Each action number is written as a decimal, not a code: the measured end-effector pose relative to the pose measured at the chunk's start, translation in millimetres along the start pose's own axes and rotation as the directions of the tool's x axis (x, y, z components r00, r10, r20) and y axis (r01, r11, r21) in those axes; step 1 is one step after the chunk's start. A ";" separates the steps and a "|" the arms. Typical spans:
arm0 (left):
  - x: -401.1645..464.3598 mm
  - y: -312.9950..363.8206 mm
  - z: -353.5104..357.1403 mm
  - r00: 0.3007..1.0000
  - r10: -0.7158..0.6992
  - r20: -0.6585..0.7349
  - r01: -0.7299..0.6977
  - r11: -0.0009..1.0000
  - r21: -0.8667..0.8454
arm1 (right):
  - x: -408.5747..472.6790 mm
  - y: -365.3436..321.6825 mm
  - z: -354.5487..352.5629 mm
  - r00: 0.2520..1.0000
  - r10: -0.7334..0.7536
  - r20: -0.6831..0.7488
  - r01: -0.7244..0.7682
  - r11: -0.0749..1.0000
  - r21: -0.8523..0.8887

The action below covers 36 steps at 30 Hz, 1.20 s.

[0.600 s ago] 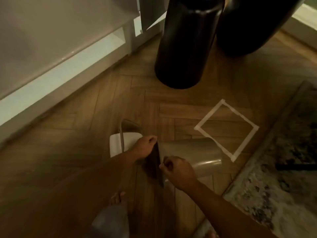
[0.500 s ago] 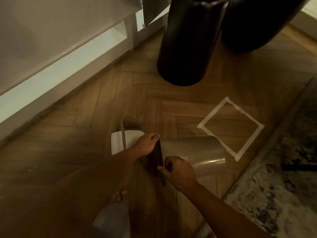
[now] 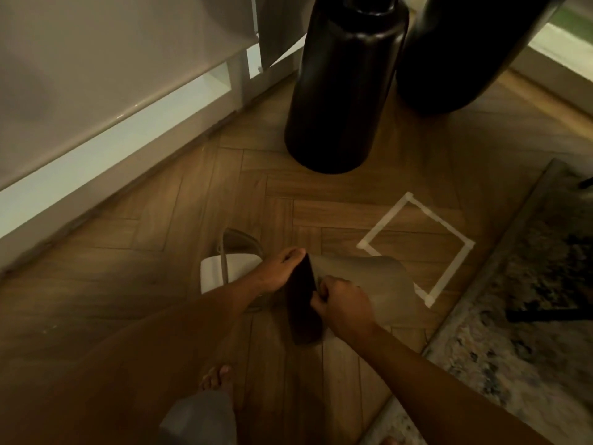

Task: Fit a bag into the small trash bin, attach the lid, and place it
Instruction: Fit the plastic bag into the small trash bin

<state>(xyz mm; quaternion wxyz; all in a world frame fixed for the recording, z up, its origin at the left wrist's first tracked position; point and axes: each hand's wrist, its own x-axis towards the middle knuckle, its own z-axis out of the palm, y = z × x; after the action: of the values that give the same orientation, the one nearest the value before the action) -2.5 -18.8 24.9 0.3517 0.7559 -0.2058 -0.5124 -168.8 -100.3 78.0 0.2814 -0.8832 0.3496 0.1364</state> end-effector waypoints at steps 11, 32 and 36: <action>-36.2 47.5 -1.1 0.988 0.151 -0.028 -0.148 0.985 0.087 | -21.6 17.8 -65.8 0.974 0.067 -0.214 -0.033 0.987 0.159; -55.0 71.3 11.1 0.919 0.381 -0.102 -0.344 0.901 0.266 | -42.2 65.2 -75.5 0.839 0.308 -0.449 0.072 0.755 0.652; -49.5 65.7 20.3 0.936 0.349 -0.050 -0.319 0.898 0.305 | -42.9 82.7 -61.8 0.865 0.347 -0.363 -0.040 0.767 0.640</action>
<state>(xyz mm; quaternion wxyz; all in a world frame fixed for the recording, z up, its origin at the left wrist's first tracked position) -37.2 -35.9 100.2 0.3292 0.7781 -0.3875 -0.3687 -254.3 -163.1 113.2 0.4446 -0.7073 0.5229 -0.1690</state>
